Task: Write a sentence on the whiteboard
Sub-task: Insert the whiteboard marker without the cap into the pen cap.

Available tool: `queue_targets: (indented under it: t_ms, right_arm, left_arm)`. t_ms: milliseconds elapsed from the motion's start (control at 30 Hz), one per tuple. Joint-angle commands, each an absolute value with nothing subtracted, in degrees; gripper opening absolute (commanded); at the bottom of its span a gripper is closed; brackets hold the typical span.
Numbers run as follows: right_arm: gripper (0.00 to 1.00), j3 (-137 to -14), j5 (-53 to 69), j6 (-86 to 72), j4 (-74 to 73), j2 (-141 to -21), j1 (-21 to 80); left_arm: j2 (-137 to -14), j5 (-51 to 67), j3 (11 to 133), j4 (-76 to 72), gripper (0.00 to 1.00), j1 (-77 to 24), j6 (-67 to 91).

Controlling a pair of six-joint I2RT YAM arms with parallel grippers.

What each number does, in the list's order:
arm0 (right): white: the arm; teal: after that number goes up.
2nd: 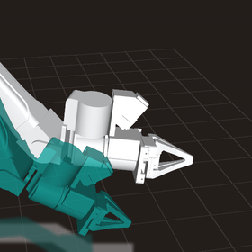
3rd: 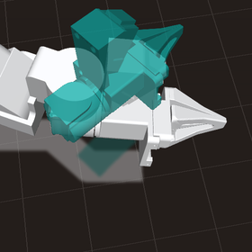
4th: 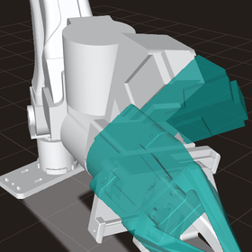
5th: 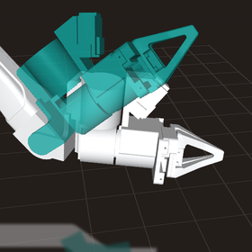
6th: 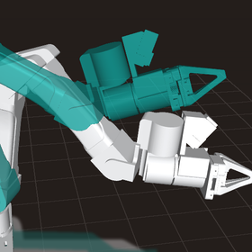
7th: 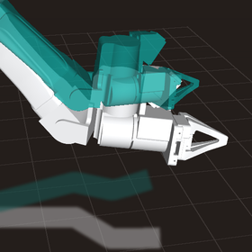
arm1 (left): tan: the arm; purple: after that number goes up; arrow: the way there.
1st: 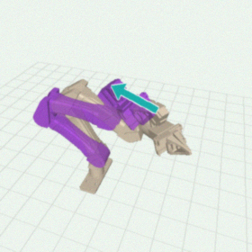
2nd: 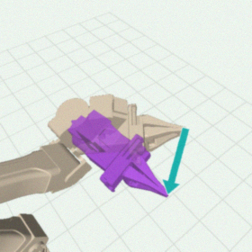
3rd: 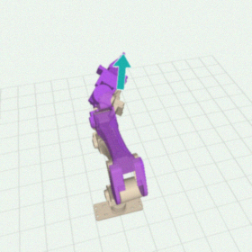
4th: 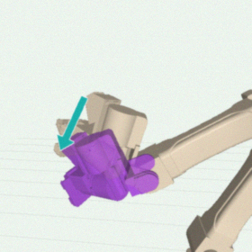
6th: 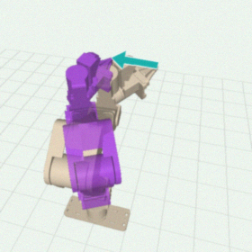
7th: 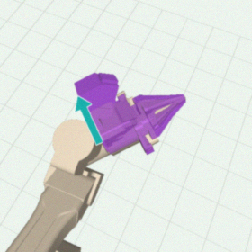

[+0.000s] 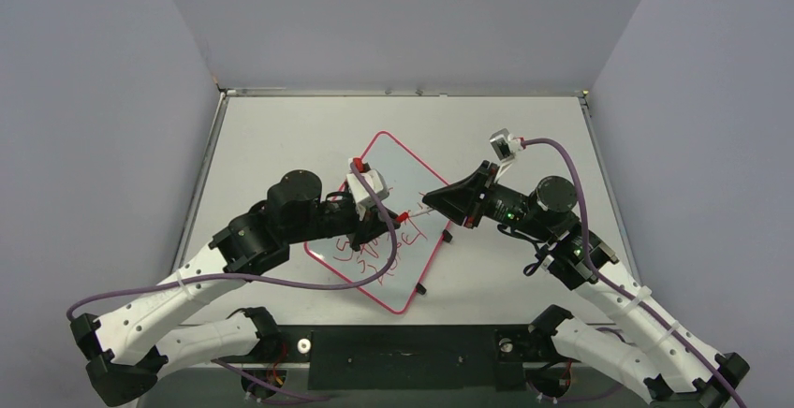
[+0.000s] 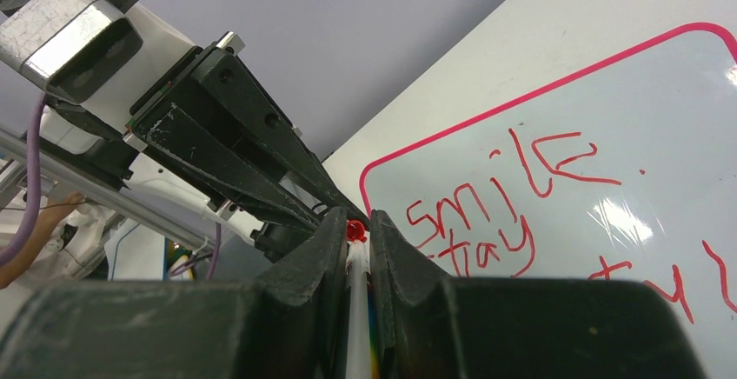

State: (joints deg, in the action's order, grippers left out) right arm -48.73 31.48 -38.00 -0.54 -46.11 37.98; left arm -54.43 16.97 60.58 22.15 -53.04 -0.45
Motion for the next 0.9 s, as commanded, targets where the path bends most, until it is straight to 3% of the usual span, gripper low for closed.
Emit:
queue_targets:
  t_ms: [0, 867]
  right_arm:
    - [0.0, -51.1, 32.0, -38.2, 2.0, -45.3, 38.2]
    - [0.0, -51.6, 30.5, -36.3, 0.2, -44.5, 38.1]
  left_arm:
    - [-53.6, 17.8, 60.6, 19.6, 0.0, -52.8, -0.9]
    - [-53.8, 17.7, 59.9, 19.4, 0.0, -52.9, -1.1]
